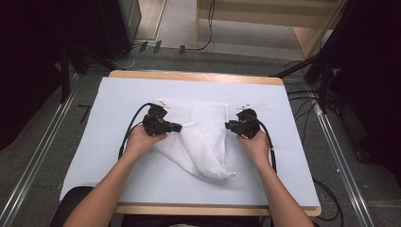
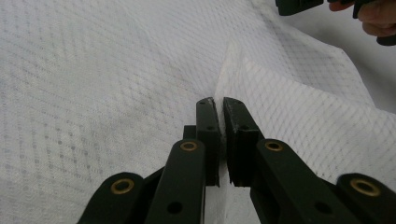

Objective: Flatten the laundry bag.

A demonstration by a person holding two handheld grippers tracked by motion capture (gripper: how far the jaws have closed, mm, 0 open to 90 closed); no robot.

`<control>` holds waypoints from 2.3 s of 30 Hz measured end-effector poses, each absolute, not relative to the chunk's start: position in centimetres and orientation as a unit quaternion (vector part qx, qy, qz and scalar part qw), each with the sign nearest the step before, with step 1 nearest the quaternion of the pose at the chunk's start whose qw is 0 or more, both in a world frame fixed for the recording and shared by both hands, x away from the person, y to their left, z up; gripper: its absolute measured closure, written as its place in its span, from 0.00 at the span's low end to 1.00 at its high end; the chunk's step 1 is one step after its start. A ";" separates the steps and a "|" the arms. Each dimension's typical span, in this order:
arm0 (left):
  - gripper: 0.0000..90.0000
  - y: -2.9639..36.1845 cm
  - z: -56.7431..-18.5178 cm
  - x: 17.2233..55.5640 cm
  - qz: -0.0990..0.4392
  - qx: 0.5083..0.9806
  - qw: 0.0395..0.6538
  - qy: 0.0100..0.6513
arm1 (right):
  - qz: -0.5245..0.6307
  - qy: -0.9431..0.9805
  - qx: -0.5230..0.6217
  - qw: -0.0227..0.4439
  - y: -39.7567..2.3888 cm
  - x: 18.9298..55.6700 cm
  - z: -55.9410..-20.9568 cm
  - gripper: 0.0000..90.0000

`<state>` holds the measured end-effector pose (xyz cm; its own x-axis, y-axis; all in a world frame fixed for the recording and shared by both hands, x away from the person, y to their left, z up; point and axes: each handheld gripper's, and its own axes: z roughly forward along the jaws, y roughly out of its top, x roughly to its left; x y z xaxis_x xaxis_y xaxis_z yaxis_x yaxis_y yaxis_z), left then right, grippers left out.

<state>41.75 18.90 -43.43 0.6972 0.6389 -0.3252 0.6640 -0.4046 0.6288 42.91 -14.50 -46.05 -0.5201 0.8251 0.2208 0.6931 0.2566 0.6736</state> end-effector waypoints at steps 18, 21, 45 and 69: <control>0.96 20.7 -42.2 40.3 -0.021 0.826 0.404 0.393 | 0.350 0.800 0.478 0.099 -13.4 43.9 -46.7 1.00; 0.96 21.2 -41.9 40.1 -0.017 0.822 0.410 0.395 | 0.357 0.795 0.480 0.103 -13.9 44.2 -46.2 1.00; 0.95 24.6 -41.8 37.7 -0.025 0.817 0.412 0.403 | 0.355 0.759 0.535 0.105 -18.1 47.5 -46.3 1.00; 0.81 26.7 -41.3 36.7 -0.049 0.816 0.422 0.392 | 0.421 0.765 0.478 0.091 -17.1 42.3 -41.7 0.92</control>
<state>36.71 26.73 -41.28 0.6879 0.5987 -0.4103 0.6807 -0.3361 0.6509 42.33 -17.10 -41.71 -0.5261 0.8086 0.2635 0.6552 0.1878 0.7318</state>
